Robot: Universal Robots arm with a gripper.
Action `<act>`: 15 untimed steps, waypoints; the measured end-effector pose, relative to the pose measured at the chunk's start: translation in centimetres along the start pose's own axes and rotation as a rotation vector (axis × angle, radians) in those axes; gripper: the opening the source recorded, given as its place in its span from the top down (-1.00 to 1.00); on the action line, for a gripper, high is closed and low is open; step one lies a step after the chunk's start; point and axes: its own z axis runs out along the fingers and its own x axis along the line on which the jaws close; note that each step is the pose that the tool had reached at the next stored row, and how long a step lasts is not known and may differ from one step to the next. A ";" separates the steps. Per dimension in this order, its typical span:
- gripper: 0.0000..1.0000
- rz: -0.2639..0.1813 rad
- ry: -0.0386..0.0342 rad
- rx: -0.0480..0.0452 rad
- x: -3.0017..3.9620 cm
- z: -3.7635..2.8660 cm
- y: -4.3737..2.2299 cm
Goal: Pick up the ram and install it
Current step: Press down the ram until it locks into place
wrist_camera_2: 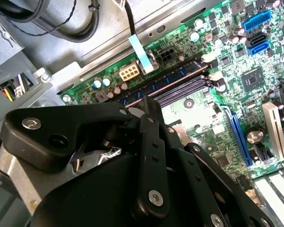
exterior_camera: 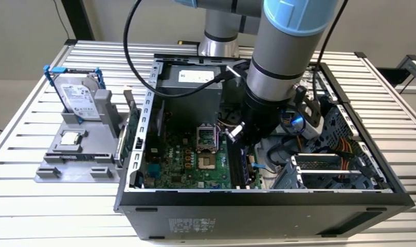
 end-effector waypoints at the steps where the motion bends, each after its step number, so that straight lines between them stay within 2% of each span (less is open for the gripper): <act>1: 1.00 -0.005 0.0000 0.0000 0.00 0.00 0.00; 12: 1.00 -0.045 -0.0018 -0.0040 0.00 0.03 0.00; 15: 1.00 -0.061 -0.0045 -0.0090 0.01 0.03 0.00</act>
